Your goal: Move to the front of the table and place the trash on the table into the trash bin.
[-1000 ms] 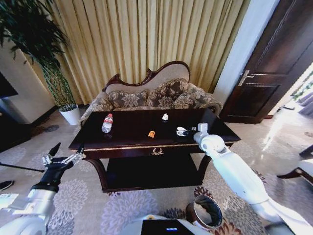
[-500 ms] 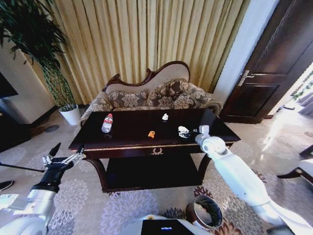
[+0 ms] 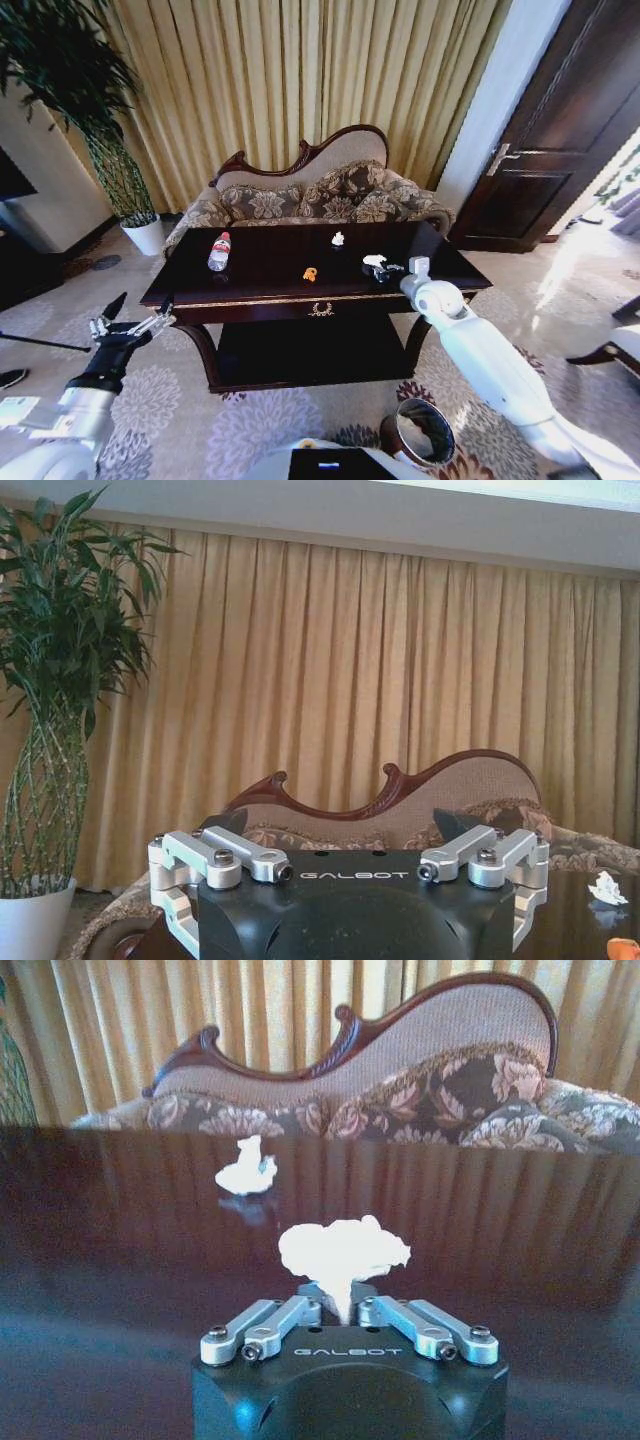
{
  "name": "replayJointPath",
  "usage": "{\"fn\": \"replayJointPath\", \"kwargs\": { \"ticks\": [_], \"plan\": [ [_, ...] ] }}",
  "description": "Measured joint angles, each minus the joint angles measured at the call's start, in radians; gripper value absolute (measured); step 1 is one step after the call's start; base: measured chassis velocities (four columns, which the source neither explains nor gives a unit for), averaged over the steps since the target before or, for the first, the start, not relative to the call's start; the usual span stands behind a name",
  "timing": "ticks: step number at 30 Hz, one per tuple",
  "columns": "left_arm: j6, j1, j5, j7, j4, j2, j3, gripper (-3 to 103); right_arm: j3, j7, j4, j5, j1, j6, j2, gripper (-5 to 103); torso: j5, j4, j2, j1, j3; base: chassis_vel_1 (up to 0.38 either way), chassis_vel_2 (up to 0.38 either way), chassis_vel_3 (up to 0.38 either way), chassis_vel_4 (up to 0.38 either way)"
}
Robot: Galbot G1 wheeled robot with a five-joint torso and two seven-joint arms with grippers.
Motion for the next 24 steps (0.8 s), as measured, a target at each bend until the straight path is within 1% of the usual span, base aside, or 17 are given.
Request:
{"fn": "replayJointPath", "kwargs": {
  "ticks": [1,2,3,4,9,12,13,15,16,18,19,20,21,22,24],
  "plan": [
    [0.000,0.000,0.000,0.000,-0.001,0.000,0.000,100,0.014,0.000,0.011,0.010,-0.003,0.001,-0.001,9,0.0000,0.0000,0.000,0.000,0.000,0.000,0.000,0.000,0.000],
    [0.000,0.000,0.000,0.000,-0.001,0.000,0.000,100,0.014,0.000,0.011,0.010,-0.003,0.001,-0.001,9,0.0000,0.0000,0.000,0.000,0.000,0.000,0.000,0.000,0.000],
    [0.000,0.001,0.000,0.000,-0.001,0.000,0.000,100,0.022,0.000,0.017,0.015,-0.005,0.002,-0.002,4,0.0000,0.0000,0.000,0.000,0.000,0.000,0.000,0.000,0.000],
    [-0.001,0.001,0.000,0.001,-0.002,0.000,0.000,100,0.033,0.000,0.024,0.022,-0.009,0.002,-0.005,2,0.0000,0.0000,0.000,0.000,0.000,0.000,0.000,0.000,0.000],
    [-0.001,0.002,0.000,0.002,-0.005,-0.001,0.000,100,0.080,0.000,0.043,0.030,-0.028,0.006,-0.016,0,0.0001,0.0002,0.000,0.000,0.000,0.000,0.000,0.000,0.000],
    [-0.002,0.000,-0.004,0.001,-0.007,-0.001,-0.003,100,0.165,0.000,0.082,0.045,-0.079,0.021,-0.036,0,0.0001,-0.0001,0.000,0.000,0.000,0.000,0.000,0.000,0.000],
    [-0.002,0.000,-0.004,0.001,-0.007,-0.001,-0.003,100,0.165,0.000,0.082,0.045,-0.079,0.021,-0.036,0,0.0001,-0.0001,0.000,0.000,0.000,0.000,0.000,0.000,0.000],
    [-0.002,-0.006,-0.015,-0.002,-0.006,-0.001,-0.007,100,0.249,0.000,0.132,0.053,-0.127,0.046,-0.043,0,-0.0001,-0.0003,0.000,0.000,0.000,0.000,0.000,0.000,0.000],
    [-0.002,-0.006,-0.015,-0.002,-0.006,-0.001,-0.007,100,0.249,0.000,0.132,0.053,-0.127,0.046,-0.043,0,-0.0001,-0.0003,0.000,0.000,0.000,0.000,0.000,0.000,0.000],
    [-0.002,-0.012,-0.021,-0.004,0.001,0.004,-0.008,100,0.314,0.000,0.181,0.056,-0.162,0.060,-0.040,0,0.0000,-0.0003,0.000,0.000,0.000,0.000,0.000,0.000,0.000],
    [-0.002,-0.012,-0.021,-0.004,0.001,0.004,-0.008,100,0.314,0.000,0.181,0.056,-0.162,0.060,-0.040,0,0.0000,-0.0003,0.000,0.000,0.000,0.000,0.000,0.000,0.000],
    [-0.003,-0.017,-0.024,-0.004,0.006,0.008,-0.006,100,0.350,0.000,0.211,0.057,-0.183,0.065,-0.035,0,-0.0001,0.0002,0.000,0.000,0.000,0.000,0.000,0.000,0.000],
    [-0.003,-0.020,-0.025,-0.006,0.009,0.011,-0.004,100,0.373,0.000,0.228,0.062,-0.200,0.070,-0.032,0,-0.0001,0.0000,0.000,0.000,0.000,0.000,0.000,0.000,0.000],
    [-0.003,-0.020,-0.025,-0.006,0.009,0.011,-0.004,100,0.373,0.000,0.228,0.062,-0.200,0.070,-0.032,0,-0.0001,0.0000,0.000,0.000,0.000,0.000,0.000,0.000,0.000],
    [-0.003,-0.024,-0.026,-0.006,0.012,0.014,0.001,100,0.396,0.000,0.243,0.068,-0.227,0.097,-0.025,0,-0.0003,-0.0002,0.000,0.000,0.000,0.000,0.000,0.000,0.000]
  ]
}}
